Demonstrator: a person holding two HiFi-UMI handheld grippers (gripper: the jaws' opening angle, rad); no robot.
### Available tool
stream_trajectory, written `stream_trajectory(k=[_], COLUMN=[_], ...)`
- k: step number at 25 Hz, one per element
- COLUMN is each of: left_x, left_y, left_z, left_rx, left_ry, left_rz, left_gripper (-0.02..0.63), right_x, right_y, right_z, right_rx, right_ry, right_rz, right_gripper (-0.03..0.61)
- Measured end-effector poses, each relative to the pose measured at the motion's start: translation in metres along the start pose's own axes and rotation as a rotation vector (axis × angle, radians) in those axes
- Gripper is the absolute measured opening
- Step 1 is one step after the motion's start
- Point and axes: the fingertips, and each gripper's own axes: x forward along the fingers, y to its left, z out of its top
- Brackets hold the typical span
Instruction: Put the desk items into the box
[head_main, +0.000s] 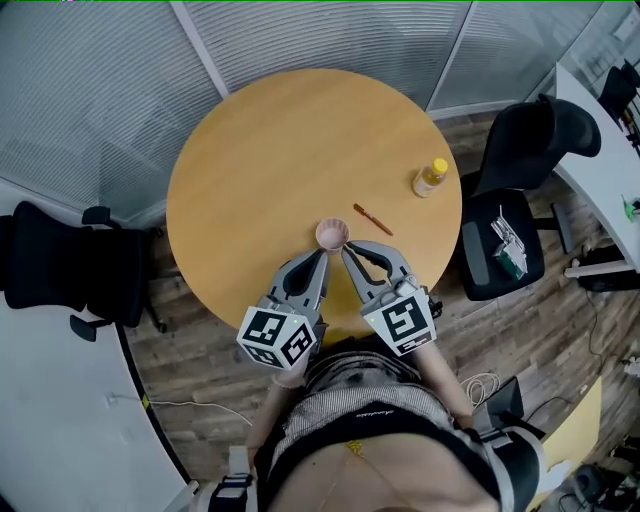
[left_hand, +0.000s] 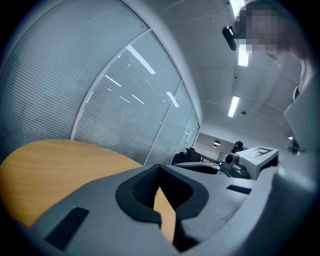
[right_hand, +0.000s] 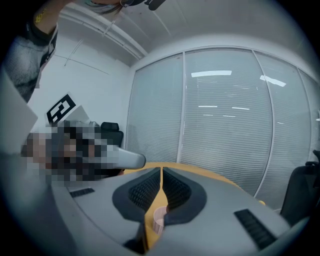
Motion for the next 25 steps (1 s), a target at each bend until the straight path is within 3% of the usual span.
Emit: stream_trajectory(k=[16,25], left_x=[0.017,0.013], left_y=[-0.009,-0.005], left_z=[-0.002,-0.004], left_rx=[0.007,0.000], left_ry=[0.003,0.002], left_rz=[0.056,0.094], left_gripper=[0.002,0.002], right_x=[0.000,0.005], right_y=[-0.021,-0.035], right_z=[-0.005,-0.016], right_rx=[-0.001,-0.014], right_ry=[-0.011,0.015], right_rz=[0.077,0.066], right_gripper=[0.028,0.028])
